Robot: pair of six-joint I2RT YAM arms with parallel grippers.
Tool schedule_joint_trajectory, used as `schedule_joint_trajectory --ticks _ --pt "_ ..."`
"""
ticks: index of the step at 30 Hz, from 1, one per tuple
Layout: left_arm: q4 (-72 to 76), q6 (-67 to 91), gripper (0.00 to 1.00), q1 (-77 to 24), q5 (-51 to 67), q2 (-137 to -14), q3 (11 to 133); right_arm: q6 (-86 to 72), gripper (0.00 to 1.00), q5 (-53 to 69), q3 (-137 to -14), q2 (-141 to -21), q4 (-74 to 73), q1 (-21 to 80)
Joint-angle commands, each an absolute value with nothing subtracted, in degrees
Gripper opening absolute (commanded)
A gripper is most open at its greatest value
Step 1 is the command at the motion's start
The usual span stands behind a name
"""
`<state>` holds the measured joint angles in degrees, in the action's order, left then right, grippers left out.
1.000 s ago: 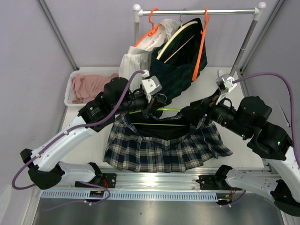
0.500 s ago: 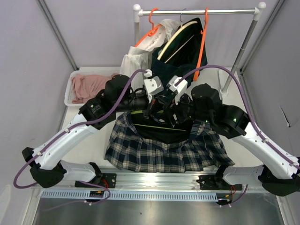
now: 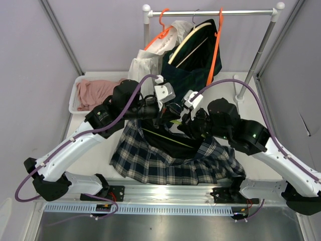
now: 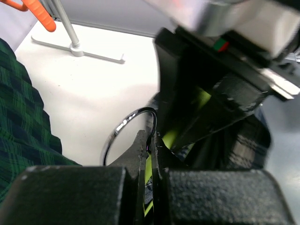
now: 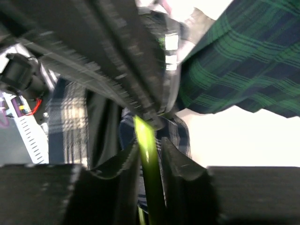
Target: Place the skirt on the hanger
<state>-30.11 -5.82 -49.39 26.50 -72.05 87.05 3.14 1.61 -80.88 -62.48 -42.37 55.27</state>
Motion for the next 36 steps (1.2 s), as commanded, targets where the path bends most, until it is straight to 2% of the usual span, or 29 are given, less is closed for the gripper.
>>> schedule_joint_trajectory --ticks 1,7,8,10,11,14,18,23,36 --pt "-21.8 -4.7 0.0 -48.1 25.8 -70.8 90.4 2.2 0.21 1.6 -80.5 -59.9 -42.1 55.5" --pt "-19.7 -2.8 0.0 -48.1 25.4 -70.3 89.8 0.3 0.03 1.8 -82.0 -58.6 -43.8 54.8" --pt "-19.5 -2.2 0.04 -48.0 25.2 -70.3 90.0 -1.3 0.01 1.0 -82.7 -58.8 -44.4 54.8" --pt "-19.1 -1.6 0.17 -48.0 25.1 -70.3 89.7 -4.0 0.0 0.1 -85.3 -59.4 -47.4 54.7" --pt "-18.8 -1.0 0.34 -48.0 25.1 -70.2 89.6 -5.1 0.0 -2.0 -86.3 -59.7 -48.5 54.5" --pt "-17.4 -0.4 0.57 -48.0 24.1 -69.8 88.9 -9.0 0.0 -5.4 -90.0 -60.6 -53.2 54.4" --pt "-17.1 2.2 0.59 -48.1 20.7 -68.7 88.6 -13.6 0.0 -10.4 -94.2 -61.4 -59.5 53.0" --pt "-16.7 4.7 0.61 -48.1 15.3 -65.8 88.7 -18.9 0.0 -13.5 -101.1 -63.5 -69.2 44.7" --pt "-22.8 5.6 0.62 -48.1 12.0 -62.0 92.0 -15.0 0.0 -10.6 -114.0 -70.9 -78.0 23.7"
